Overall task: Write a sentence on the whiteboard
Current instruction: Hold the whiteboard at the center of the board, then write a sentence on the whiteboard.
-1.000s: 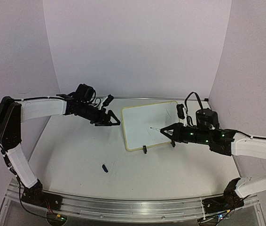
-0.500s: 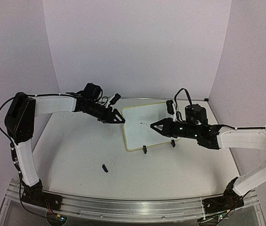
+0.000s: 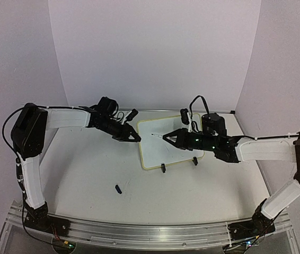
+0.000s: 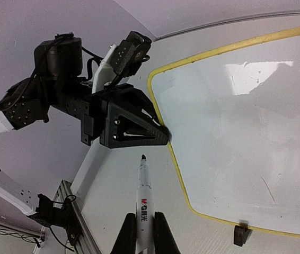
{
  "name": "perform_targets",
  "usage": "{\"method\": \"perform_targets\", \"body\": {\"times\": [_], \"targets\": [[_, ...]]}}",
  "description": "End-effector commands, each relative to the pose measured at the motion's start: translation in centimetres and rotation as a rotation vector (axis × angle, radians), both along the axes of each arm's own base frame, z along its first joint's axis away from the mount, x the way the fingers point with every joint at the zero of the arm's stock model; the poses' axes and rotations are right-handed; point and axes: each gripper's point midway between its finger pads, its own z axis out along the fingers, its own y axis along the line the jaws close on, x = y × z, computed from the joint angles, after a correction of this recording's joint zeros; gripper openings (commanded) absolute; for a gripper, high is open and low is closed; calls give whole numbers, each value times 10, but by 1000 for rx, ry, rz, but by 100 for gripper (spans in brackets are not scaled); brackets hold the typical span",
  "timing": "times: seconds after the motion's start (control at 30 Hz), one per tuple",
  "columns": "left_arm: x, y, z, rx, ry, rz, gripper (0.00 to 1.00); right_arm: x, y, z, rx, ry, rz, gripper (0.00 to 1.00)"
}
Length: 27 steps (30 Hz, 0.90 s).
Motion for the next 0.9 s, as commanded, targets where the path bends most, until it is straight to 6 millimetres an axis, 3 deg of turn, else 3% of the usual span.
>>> {"method": "perform_targets", "body": {"times": [0.0, 0.47, 0.87], "targets": [[10, -8, 21, -59, -55, -21, 23, 9, 10, 24, 43, -69, 17, 0], [6, -10, 12, -70, -38, -39, 0, 29, 20, 18, 16, -85, -11, 0], [-3, -7, -2, -56, -66, -84, 0, 44, 35, 15, 4, -100, -1, 0]]}}
